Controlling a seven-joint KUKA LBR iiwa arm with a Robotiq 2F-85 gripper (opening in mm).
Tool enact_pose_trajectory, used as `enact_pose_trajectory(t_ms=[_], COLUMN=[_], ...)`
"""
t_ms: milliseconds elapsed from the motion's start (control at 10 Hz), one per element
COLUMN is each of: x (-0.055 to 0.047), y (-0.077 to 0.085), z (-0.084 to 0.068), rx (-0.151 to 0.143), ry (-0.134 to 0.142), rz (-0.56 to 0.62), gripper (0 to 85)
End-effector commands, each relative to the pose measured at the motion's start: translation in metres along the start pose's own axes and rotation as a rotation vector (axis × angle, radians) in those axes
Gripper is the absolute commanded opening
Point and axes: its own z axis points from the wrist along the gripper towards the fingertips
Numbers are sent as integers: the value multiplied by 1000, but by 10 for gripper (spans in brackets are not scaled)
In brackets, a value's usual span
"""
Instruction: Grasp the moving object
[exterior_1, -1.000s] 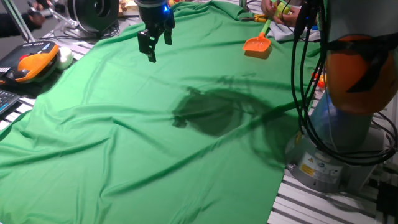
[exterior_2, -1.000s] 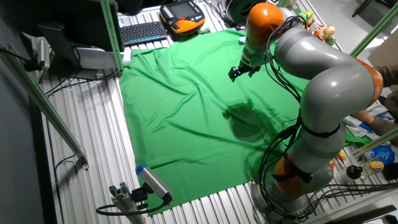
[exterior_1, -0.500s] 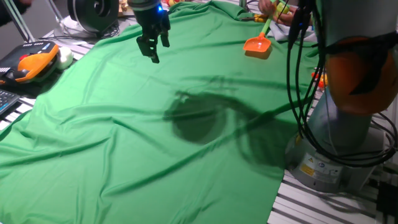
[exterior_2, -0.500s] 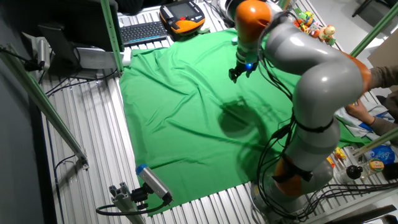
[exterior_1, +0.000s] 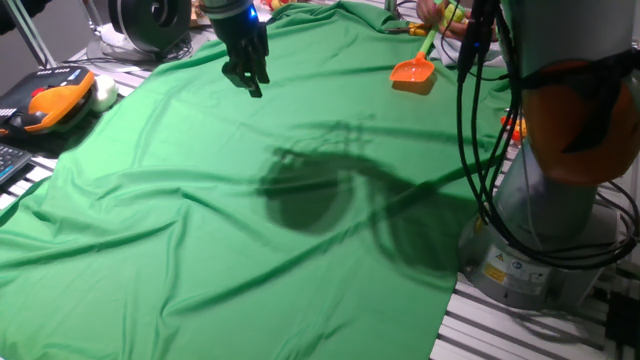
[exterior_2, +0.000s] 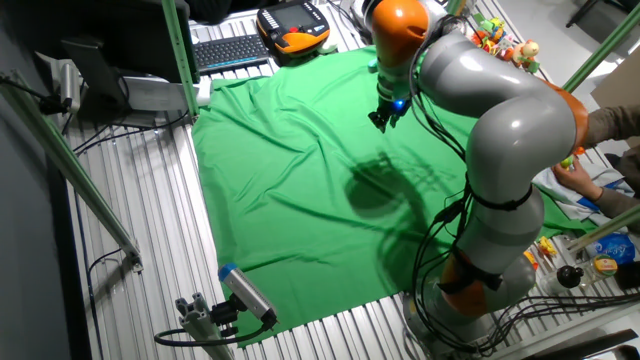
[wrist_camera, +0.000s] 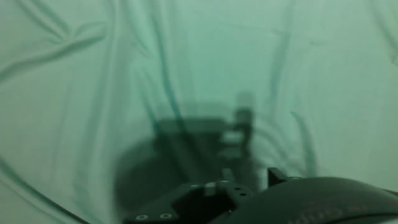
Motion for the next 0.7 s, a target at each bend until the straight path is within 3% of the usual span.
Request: enact_pose_trajectory(t_ms=[0, 600], x=[0, 0], y=[0, 0], z=[0, 0], rx=[-1, 4], ry=[0, 2], rz=[1, -5], gripper=[0, 0])
